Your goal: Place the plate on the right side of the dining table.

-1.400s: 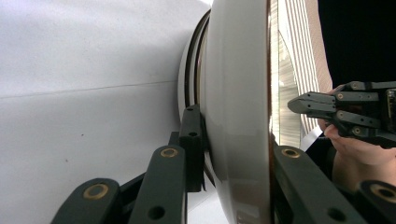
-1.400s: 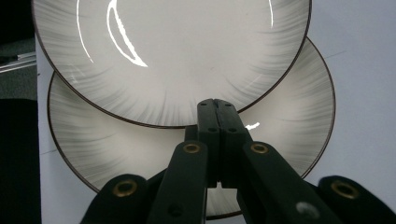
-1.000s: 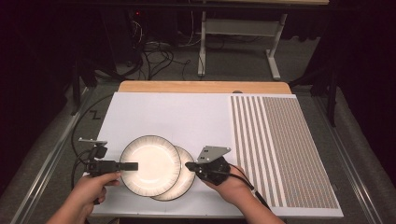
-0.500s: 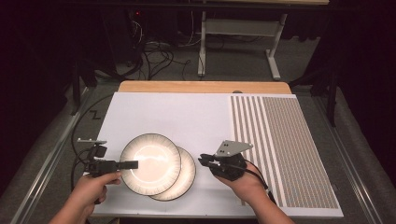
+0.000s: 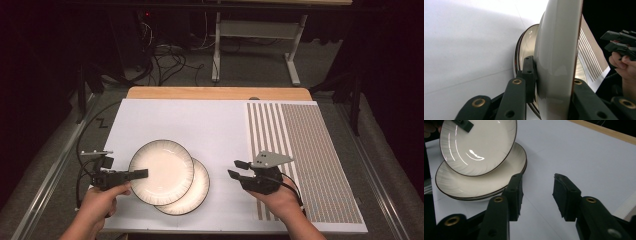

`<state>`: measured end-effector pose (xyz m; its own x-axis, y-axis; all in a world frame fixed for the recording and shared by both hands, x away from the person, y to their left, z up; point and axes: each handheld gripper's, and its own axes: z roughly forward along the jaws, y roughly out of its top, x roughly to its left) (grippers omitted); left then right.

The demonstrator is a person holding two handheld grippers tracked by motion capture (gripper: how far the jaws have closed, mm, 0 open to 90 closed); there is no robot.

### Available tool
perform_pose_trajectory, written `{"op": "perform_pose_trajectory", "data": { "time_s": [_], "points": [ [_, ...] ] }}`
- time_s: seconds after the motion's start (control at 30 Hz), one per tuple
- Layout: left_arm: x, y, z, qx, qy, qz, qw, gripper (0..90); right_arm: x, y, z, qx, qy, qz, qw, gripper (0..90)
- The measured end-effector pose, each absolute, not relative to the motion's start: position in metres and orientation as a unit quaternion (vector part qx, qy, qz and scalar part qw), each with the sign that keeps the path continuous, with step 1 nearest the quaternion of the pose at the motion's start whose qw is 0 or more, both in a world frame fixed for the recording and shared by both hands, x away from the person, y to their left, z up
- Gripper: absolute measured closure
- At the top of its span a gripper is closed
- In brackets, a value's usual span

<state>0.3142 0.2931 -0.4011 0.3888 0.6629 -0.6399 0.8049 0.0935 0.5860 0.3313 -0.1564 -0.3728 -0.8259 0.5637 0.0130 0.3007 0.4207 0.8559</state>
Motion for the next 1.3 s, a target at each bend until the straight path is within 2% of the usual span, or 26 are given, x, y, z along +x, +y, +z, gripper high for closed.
{"op": "perform_pose_trajectory", "data": {
  "time_s": [0.07, 0.17, 0.33, 0.5, 0.67, 0.8, 1.0, 1.3],
  "points": [
    [0.313, 0.293, -0.401, 0.673, 0.542, -0.065, 0.499, 77.6, 0.331, -0.163, -0.372, 0.265, 0.827, 0.476, 0.14, 57.2],
    [0.31, 0.292, -0.4, 0.677, 0.533, -0.051, 0.505, 77.6, 0.33, -0.174, -0.371, 0.275, 0.819, 0.485, 0.138, 50.8],
    [0.305, 0.289, -0.397, 0.689, 0.509, -0.009, 0.515, 77.6, 0.33, -0.191, -0.372, 0.289, 0.804, 0.501, 0.14, 36.2],
    [0.299, 0.287, -0.395, 0.695, 0.491, 0.031, 0.524, 77.7, 0.33, -0.205, -0.374, 0.309, 0.79, 0.503, 0.167, 23.6],
    [0.294, 0.286, -0.395, 0.693, 0.481, 0.071, 0.533, 77.7, 0.325, -0.218, -0.368, 0.317, 0.77, 0.52, 0.19, 15.4],
    [0.29, 0.284, -0.393, 0.7, 0.464, 0.097, 0.534, 77.6, 0.323, -0.222, -0.367, 0.329, 0.763, 0.518, 0.203, 0.9],
    [0.284, 0.28, -0.392, 0.709, 0.435, 0.13, 0.539, 77.5, 0.325, -0.217, -0.369, 0.33, 0.764, 0.514, 0.208, 0.9],
    [0.283, 0.279, -0.394, 0.708, 0.427, 0.143, 0.544, 77.3, 0.328, -0.171, -0.373, 0.289, 0.784, 0.515, 0.191, 1.0]
  ]
}}
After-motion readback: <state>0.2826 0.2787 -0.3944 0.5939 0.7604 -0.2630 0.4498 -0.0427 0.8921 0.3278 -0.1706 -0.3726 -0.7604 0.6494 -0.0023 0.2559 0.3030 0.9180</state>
